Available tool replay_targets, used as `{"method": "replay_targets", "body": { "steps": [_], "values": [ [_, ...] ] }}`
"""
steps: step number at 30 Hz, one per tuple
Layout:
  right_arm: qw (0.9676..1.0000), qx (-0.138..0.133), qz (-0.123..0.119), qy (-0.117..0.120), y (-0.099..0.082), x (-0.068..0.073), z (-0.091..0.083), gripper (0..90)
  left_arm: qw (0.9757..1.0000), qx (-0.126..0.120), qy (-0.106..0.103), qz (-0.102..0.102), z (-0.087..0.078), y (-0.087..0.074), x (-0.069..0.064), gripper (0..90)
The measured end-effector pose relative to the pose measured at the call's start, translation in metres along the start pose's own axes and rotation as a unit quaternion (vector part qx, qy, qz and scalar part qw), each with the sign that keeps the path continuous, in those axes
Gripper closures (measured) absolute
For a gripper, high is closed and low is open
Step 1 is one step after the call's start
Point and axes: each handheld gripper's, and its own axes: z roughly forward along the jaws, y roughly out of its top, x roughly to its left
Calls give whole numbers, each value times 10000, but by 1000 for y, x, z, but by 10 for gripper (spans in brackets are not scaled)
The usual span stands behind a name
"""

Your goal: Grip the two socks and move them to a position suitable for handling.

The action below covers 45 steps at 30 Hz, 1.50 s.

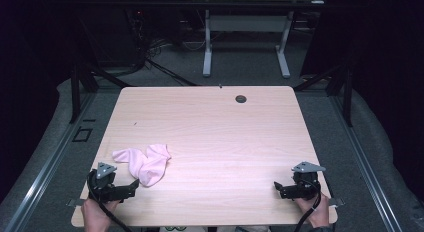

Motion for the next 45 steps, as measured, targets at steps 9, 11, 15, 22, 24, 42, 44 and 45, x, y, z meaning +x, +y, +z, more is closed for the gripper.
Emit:
{"method": "replay_targets", "body": {
  "steps": [9, 11, 15, 22, 24, 42, 44, 45],
  "values": [
    [9999, -88, 72, -16, -1, 0, 0, 13, 9992, 83, -245, 297, 19, 34, -17, 1],
    [10000, -63, 55, -20, -1, 0, 0, 17, 9990, 146, -260, 325, 25, 39, -19, 2],
    [9999, -73, 67, -46, -1, 0, -1, 21, 9982, 271, -363, 384, 39, 49, -25, 19],
    [9999, -105, 76, -59, -1, -1, -1, 30, 9965, 507, -429, 508, 64, 63, -35, 146],
    [9999, -110, 78, -62, -1, -1, -1, 32, 9961, 610, -349, 536, 72, 64, -39, 162],
    [9997, -158, 135, -111, -2, 0, -1, 46, 9915, 1130, -137, 636, 103, 67, -53, 589],
    [9997, -164, 136, -113, -2, 0, -1, 47, 9908, 1192, -108, 632, 104, 66, -54, 629],
    [9997, -161, 136, -106, -2, 0, -1, 48, 9911, 1177, -121, 610, 104, 66, -54, 646]
  ]
}}
